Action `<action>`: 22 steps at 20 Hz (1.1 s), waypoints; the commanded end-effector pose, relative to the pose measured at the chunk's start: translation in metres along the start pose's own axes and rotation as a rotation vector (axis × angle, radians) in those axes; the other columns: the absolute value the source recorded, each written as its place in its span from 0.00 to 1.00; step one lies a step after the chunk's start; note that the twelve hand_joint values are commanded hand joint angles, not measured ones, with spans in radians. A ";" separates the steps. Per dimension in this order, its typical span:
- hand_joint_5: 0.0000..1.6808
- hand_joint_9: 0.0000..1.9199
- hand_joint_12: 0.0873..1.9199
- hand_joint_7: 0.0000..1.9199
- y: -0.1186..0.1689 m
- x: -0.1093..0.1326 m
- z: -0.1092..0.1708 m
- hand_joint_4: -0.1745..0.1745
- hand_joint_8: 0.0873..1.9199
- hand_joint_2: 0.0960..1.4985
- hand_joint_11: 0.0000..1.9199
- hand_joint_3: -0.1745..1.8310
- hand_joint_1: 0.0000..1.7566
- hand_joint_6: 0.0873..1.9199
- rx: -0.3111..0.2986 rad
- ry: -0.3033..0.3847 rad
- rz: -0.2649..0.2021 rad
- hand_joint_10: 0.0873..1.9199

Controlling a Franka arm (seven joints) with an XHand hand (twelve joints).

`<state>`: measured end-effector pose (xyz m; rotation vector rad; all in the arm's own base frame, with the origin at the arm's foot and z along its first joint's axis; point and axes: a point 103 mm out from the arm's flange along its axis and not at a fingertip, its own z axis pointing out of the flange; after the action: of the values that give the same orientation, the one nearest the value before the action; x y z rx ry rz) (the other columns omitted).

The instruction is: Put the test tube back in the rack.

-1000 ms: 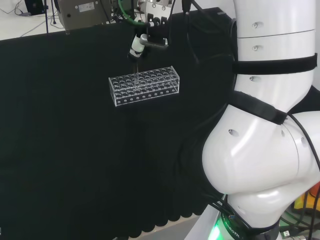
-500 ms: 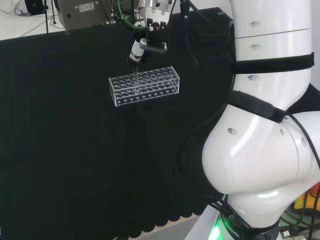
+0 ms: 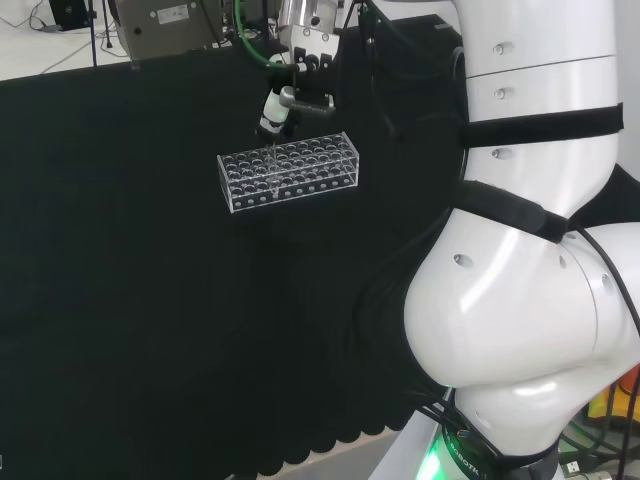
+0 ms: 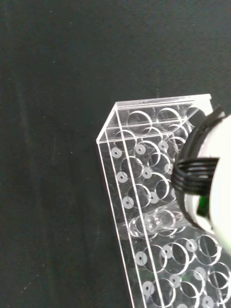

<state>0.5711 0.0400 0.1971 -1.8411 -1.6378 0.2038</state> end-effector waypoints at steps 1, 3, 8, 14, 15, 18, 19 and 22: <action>0.80 0.77 0.66 0.71 0.003 0.000 0.007 0.00 0.38 0.44 0.35 0.32 0.81 0.09 0.015 0.007 -0.004 0.00; 0.80 0.77 0.66 0.71 0.004 0.001 0.010 0.00 0.38 0.44 0.35 0.32 0.81 0.09 0.020 0.006 -0.007 0.00; 0.80 0.77 0.66 0.71 0.005 0.002 0.013 0.00 0.38 0.44 0.35 0.32 0.81 0.09 0.031 0.008 -0.012 0.00; 0.80 0.77 0.66 0.71 0.005 0.002 0.015 0.00 0.38 0.44 0.35 0.32 0.81 0.09 0.023 0.014 -0.016 0.00; 0.80 0.77 0.66 0.71 0.006 0.002 0.015 0.00 0.38 0.44 0.35 0.32 0.81 0.09 0.029 0.028 -0.026 0.00; 0.79 0.74 0.71 0.68 0.005 0.001 0.016 0.00 0.34 0.48 0.29 0.28 0.75 0.12 0.070 0.066 -0.052 0.01; 0.70 0.67 0.74 0.59 0.004 0.000 0.015 0.08 0.37 0.46 0.24 0.30 0.72 0.19 0.072 0.079 -0.057 0.06; 0.47 0.42 0.80 0.37 0.001 -0.001 0.011 0.28 0.48 0.35 0.14 0.42 0.66 0.32 0.057 0.091 -0.080 0.34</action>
<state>0.5669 0.0455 0.1822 -1.7541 -1.6188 0.1820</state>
